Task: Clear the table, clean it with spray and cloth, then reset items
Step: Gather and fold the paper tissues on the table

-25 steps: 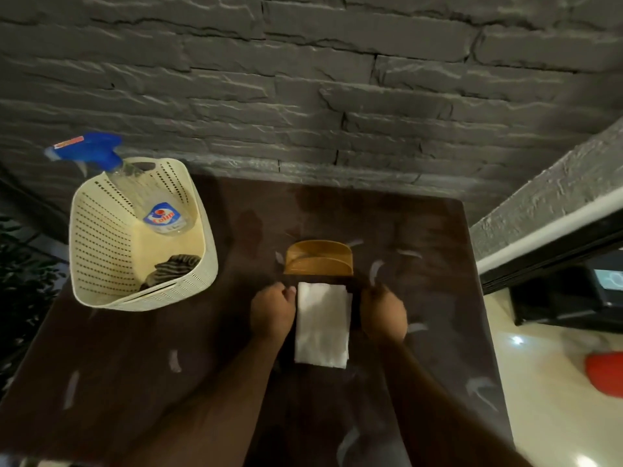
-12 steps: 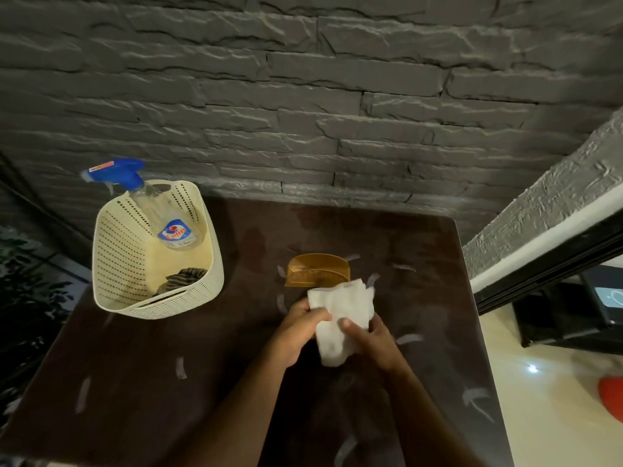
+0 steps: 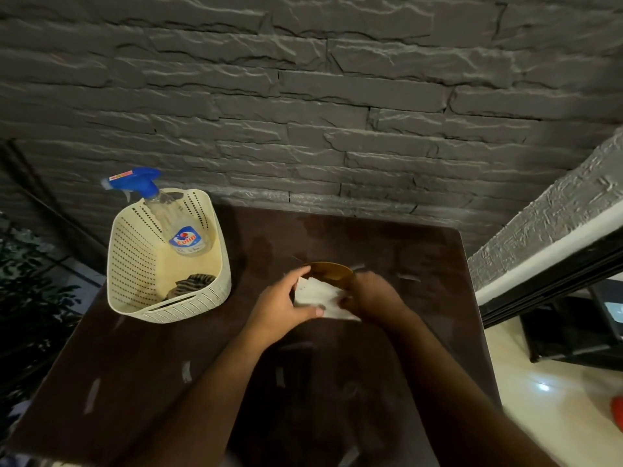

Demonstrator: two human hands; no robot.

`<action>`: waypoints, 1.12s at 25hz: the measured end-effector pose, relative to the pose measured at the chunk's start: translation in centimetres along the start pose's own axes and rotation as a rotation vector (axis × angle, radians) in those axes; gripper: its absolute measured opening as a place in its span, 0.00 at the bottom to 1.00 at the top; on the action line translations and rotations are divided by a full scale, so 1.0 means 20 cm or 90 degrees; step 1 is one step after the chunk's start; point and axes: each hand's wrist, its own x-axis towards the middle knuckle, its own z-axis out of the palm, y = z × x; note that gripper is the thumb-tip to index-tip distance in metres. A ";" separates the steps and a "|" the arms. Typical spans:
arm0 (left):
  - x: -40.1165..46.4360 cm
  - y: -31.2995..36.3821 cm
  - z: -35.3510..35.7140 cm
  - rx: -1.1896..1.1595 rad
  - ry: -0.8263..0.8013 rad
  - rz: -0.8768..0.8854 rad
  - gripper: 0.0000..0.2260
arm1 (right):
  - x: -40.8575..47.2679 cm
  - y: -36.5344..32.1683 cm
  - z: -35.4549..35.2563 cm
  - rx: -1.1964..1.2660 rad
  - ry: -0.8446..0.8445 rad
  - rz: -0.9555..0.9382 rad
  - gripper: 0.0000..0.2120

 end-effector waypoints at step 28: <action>0.50 -0.09 -0.07 0.413 -0.053 0.123 0.13 | 0.35 0.16 0.12 0.077 -0.002 0.068 0.16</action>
